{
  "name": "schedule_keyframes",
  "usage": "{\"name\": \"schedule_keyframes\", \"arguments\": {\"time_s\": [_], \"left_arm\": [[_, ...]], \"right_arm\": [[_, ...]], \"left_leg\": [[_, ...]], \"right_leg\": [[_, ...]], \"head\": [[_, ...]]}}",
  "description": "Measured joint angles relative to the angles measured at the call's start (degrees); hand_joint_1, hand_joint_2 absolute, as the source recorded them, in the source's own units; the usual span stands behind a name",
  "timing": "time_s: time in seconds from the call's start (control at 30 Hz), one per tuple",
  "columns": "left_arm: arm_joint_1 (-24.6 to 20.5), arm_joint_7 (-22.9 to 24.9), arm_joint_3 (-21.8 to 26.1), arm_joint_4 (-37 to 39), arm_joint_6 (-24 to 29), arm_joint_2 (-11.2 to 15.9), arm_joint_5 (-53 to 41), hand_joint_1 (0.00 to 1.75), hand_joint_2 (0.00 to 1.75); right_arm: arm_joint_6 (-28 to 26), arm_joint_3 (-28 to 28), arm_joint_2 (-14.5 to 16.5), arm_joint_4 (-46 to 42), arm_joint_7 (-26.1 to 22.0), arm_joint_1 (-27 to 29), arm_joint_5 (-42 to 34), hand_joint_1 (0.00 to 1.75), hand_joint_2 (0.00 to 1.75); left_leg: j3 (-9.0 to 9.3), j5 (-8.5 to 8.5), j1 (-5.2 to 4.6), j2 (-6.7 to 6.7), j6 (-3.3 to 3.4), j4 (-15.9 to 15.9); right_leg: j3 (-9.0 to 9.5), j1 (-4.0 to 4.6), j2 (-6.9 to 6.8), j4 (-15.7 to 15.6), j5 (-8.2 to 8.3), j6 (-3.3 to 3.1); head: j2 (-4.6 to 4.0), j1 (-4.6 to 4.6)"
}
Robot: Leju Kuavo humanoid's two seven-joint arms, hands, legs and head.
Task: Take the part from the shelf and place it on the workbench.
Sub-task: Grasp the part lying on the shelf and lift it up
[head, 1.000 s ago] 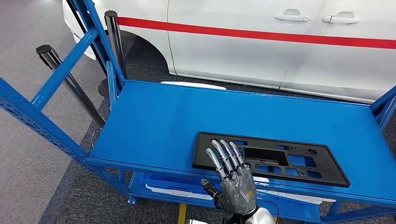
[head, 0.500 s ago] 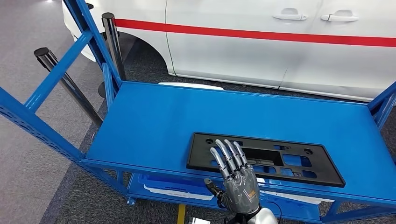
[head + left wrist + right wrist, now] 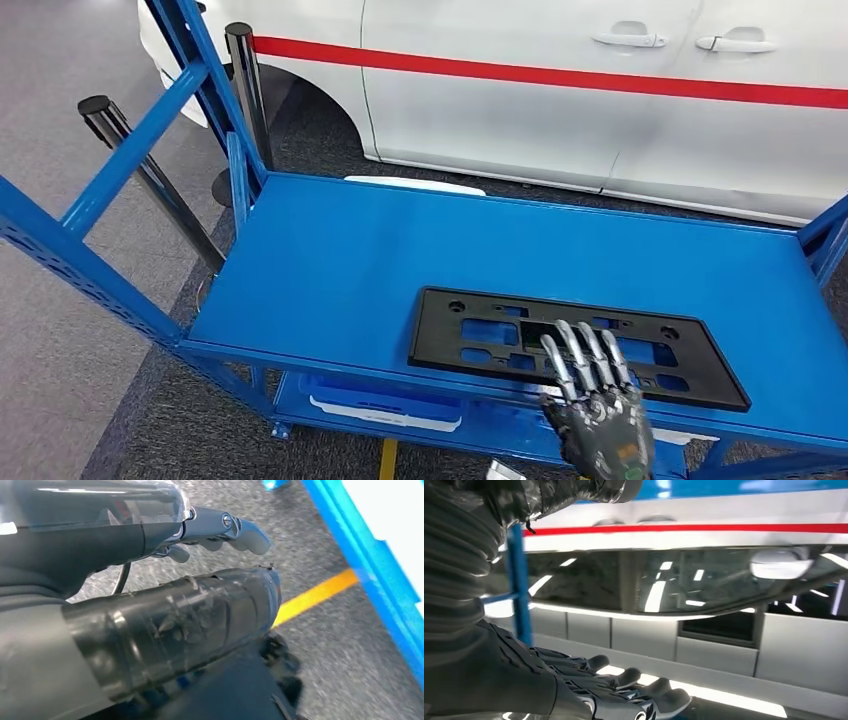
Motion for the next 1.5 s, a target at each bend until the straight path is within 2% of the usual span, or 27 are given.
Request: {"name": "schedule_keyframes", "arguments": {"time_s": [0.07, 0.13, 0.17, 0.2, 0.23, 0.27, 0.3, 0.37, 0.4, 0.53, 0.6, 0.67, 0.7, 0.73, 0.77, 0.83, 0.87, 0.93, 1.03, 1.1, 1.17, 1.2, 1.23, 1.27, 1.37, 1.43, 1.5], "left_arm": [[0.18, -0.04, 0.12, 0.0, 0.06, 0.09, -0.01, 0.0, 0.0], [0.05, -0.08, 0.21, 0.0, 0.09, 0.11, -0.05, 0.0, 0.0], [0.0, -0.09, 0.25, 0.0, 0.09, 0.11, -0.08, 0.0, 0.0], [0.0, -0.07, 0.27, 0.0, 0.09, 0.11, -0.09, 0.0, 0.0], [0.01, -0.03, 0.29, 0.0, 0.09, 0.12, -0.11, 0.0, 0.0], [0.02, 0.02, 0.31, 0.0, 0.09, 0.12, -0.13, 0.0, 0.0], [0.02, 0.09, 0.32, 0.0, 0.09, 0.12, -0.14, 0.0, 0.0], [-0.01, 0.23, 0.33, 0.0, 0.11, 0.11, -0.15, 0.0, 0.0], [-0.02, 0.32, 0.35, 0.0, 0.13, 0.11, -0.16, 0.0, 0.0], [-0.04, 0.57, 0.39, 0.0, 0.19, 0.12, -0.24, 0.0, 0.0], [-0.05, 0.61, 0.4, 0.0, 0.21, 0.13, -0.26, 0.0, 0.0], [-0.01, 0.62, 0.4, 0.0, 0.22, 0.13, -0.29, 0.0, 0.0], [0.02, 0.63, 0.4, 0.0, 0.22, 0.13, -0.32, 0.0, 0.0], [0.06, 0.64, 0.4, 0.0, 0.22, 0.13, -0.37, 0.0, 0.0], [0.06, 0.65, 0.4, 0.0, 0.22, 0.14, -0.42, 0.0, 0.0], [-0.08, 0.68, 0.4, 0.0, 0.19, 0.17, -0.55, 0.0, 0.0], [-0.23, 0.7, 0.4, 0.0, 0.14, 0.2, -0.62, 0.0, 0.0], [-0.57, 0.8, 0.39, 0.0, -0.01, 0.26, -0.79, 0.0, 0.0], [-0.63, 0.91, 0.38, 0.0, -0.11, 0.27, -1.1, 0.0, 0.0], [-0.69, 1.01, 0.33, 0.0, -0.16, 0.28, -1.27, 0.0, 0.0], [-0.84, 1.21, 0.15, 0.0, -0.25, 0.27, -1.57, 0.0, 0.0], [-0.85, 1.37, 0.01, 0.0, -0.3, 0.26, -1.74, 0.0, 0.0], [-0.85, 1.52, -0.14, 0.0, -0.33, 0.26, -1.89, 0.0, 0.0], [-0.86, 1.64, -0.28, 0.0, -0.37, 0.26, -2.02, 0.0, 0.0], [-0.95, 1.79, -0.6, 0.0, -0.43, 0.22, -2.31, 0.0, 0.0], [-1.03, 1.85, -0.68, 0.0, -0.44, 0.19, -2.32, 0.0, 0.0], [-1.05, 1.89, -0.69, 0.0, -0.46, 0.17, -2.33, 0.0, 0.0]], "right_arm": [[0.0, -2.32, -1.58, -2.75, -0.83, 2.45, -0.28, 0.0, 1.75], [0.0, -3.58, -2.34, -4.4, -1.62, 3.96, -0.05, 0.0, 1.75], [0.0, -3.99, -2.55, -4.99, -1.8, 4.57, 0.18, 0.0, 1.75], [0.0, -4.34, -2.74, -5.47, -1.9, 5.09, 0.44, 0.0, 1.75], [0.0, -4.67, -2.97, -5.88, -1.91, 5.53, 0.65, 0.0, 1.75], [0.0, -5.01, -3.22, -6.28, -1.9, 5.87, 0.78, 0.0, 1.75], [0.0, -5.32, -3.51, -6.68, -1.88, 6.19, 0.73, 0.0, 1.75], [0.0, -5.9, -4.14, -7.44, -1.84, 6.73, 0.23, 0.0, 1.75], [0.0, -6.16, -4.51, -7.79, -1.84, 7.06, -0.38, 0.0, 1.75], [0.0, -6.51, -5.98, -8.53, -2.27, 7.84, -3.3, 0.0, 1.75], [0.0, -6.51, -6.42, -8.66, -2.55, 7.86, -4.21, 0.0, 1.75], [0.08, -6.39, -6.77, -8.71, -3.07, 7.83, -5.83, 0.0, 1.75], [0.31, -6.22, -7.01, -8.66, -3.57, 7.73, -7.33, 0.0, 1.75], [0.9, -5.91, -7.31, -8.59, -4.33, 7.49, -9.58, 0.0, 1.75], [1.83, -5.46, -7.66, -8.48, -5.38, 7.08, -12.45, 0.0, 1.75], [5.06, -4.22, -8.27, -8.07, -8.73, 5.63, -20.45, 0.0, 1.75], [7.37, -3.53, -8.43, -7.72, -11.04, 4.62, -25.28, 0.0, 1.75], [11.97, -2.38, -8.47, -6.75, -15.59, 2.54, -33.79, 0.0, 1.75], [15.27, -1.61, -8.37, -5.27, -18.66, 0.15, -38.13, 0.0, 1.75], [18.32, -1.42, -8.19, -4.45, -20.48, -1.21, -41.24, 0.0, 1.75], [23.41, -1.24, -7.54, -3.23, -22.74, -2.85, -46.3, 0.0, 1.75], [26.09, -1.11, -7.03, -2.44, -23.65, -3.76, -48.83, 0.0, 1.75], [28.6, -0.97, -6.52, -1.66, -24.4, -4.66, -51.16, 0.0, 1.75], [30.8, -0.83, -6.05, -0.91, -24.96, -5.6, -53.11, 0.0, 1.75], [34.98, -0.41, -5.12, 0.92, -25.73, -8.4, -56.31, 0.0, 1.75], [36.06, -0.23, -4.66, 1.86, -25.91, -9.59, -56.99, 0.0, 1.75], [36.36, -0.13, -4.27, 2.45, -25.99, -10.19, -57.16, 0.0, 1.75]], "left_leg": [[0.32, 0.28, 0.23, 0.24, 0.64, -0.65], [0.39, 0.33, 0.27, 0.5, 0.98, -0.79], [0.38, 0.3, 0.26, 0.56, 1.06, -0.75], [0.39, 0.25, 0.25, 0.59, 1.09, -0.7], [0.42, 0.18, 0.27, 0.59, 1.08, -0.61], [0.46, 0.09, 0.3, 0.56, 1.01, -0.5], [0.51, -0.05, 0.34, 0.51, 0.87, -0.35], [0.51, -0.38, 0.19, 0.38, 0.35, -0.01], [0.52, -0.46, 0.1, 0.32, 0.04, 0.04], [0.46, -1.02, 0.15, 0.28, -1.18, 0.39], [-1.23, -3.73, 0.28, 0.31, -1.51, 4.41], [-4.47, -7.32, 0.3, 0.32, -1.6, 11.64], [-5.78, -8.23, 0.3, 0.32, -1.57, 14.49], [-6.18, -7.98, 0.28, 0.32, -1.44, 15.41], [-5.61, -6.7, 0.23, 0.32, -1.23, 14.27], [-2.34, -2.78, -0.03, 0.35, -0.46, 7.29], [-0.78, -1.49, -0.19, 0.38, -0.11, 3.75], [0.64, -0.7, -0.51, 0.38, 0.33, 0.19], [0.95, -0.16, -0.39, 0.29, 0.86, -0.82], [1.26, 0.33, -0.11, 0.36, 1.36, -1.56], [1.24, 0.39, -0.16, 0.45, 1.53, -1.62], [1.21, 0.38, -0.18, 0.5, 1.53, -1.58], [1.21, 0.34, -0.18, 0.53, 1.51, -1.54], [1.23, 0.28, -0.14, 0.53, 1.45, -1.46], [1.22, -0.17, -0.11, 0.34, 0.79, -0.88], [0.94, -0.37, -0.27, 0.2, 0.17, -0.55], [0.85, -0.38, -0.3, 0.15, -0.37, -0.61]], "right_leg": [[-1.19, -0.11, 0.11, 2.76, -1.97, 0.59], [-4.44, -0.37, 0.15, 9.51, -5.45, 1.04], [-6.14, -0.5, 0.15, 12.93, -6.68, 1.24], [-7.15, -0.66, 0.14, 14.84, -6.88, 1.4], [-7.2, -0.83, 0.13, 14.72, -6.02, 1.53], [-6.12, -1.01, 0.12, 12.36, -4.24, 1.63], [-4.27, -1.19, 0.12, 8.47, -2.16, 1.7], [-1.22, -1.17, 0.18, 1.99, 0.11, 1.55], [-0.56, -1.05, 0.23, 0.49, 0.35, 1.33], [-0.36, -0.95, 0.3, -0.25, 0.6, -0.06], [-0.21, -1.02, 0.2, -0.55, 0.78, -0.71], [-0.27, -0.75, 0.07, -0.52, 0.73, -1.09], [-0.28, -0.59, 0.04, -0.49, 0.7, -1.19], [-0.25, -0.43, 0.04, -0.46, 0.65, -1.27], [-0.17, -0.29, 0.07, -0.44, 0.62, -1.32], [0.04, -0.11, 0.17, -0.43, 0.57, -1.35], [0.03, 0.03, 0.22, -0.35, 0.54, -1.28], [-0.23, 0.07, 0.24, -0.28, 0.62, -0.89], [-0.45, -0.1, 0.17, -0.09, 0.47, 0.0], [-1.85, -0.21, 0.16, 3.17, -1.71, 0.52], [-5.12, -0.49, 0.16, 9.92, -5.01, 0.96], [-6.64, -0.66, 0.15, 12.87, -5.92, 1.17], [-7.45, -0.85, 0.14, 14.32, -5.85, 1.35], [-7.25, -1.05, 0.13, 13.66, -4.7, 1.5], [-2.71, -1.39, 0.14, 3.61, 0.6, 1.61], [-1.34, -1.17, 0.18, 0.2, 1.26, 1.26], [-1.43, -1.0, 0.23, 0.1, 1.2, 0.6]], "head": [[0.0, 0.01], [0.0, 0.01], [0.0, 0.01], [0.0, 0.0], [0.0, 0.0], [0.0, 0.0], [0.0, 0.01], [0.0, 0.01], [0.0, -0.01], [0.0, -0.04], [0.0, -0.07], [0.0, -0.08], [0.0, -0.08], [0.0, -0.08], [0.0, -0.08], [0.0, -0.07], [0.0, -0.07], [0.0, -0.06], [0.0, -0.05], [0.0, -0.02], [0.0, -0.01], [0.0, 0.0], [0.0, -0.01], [0.0, -0.01], [0.0, 0.02], [0.0, -0.02], [0.0, -0.07]]}}
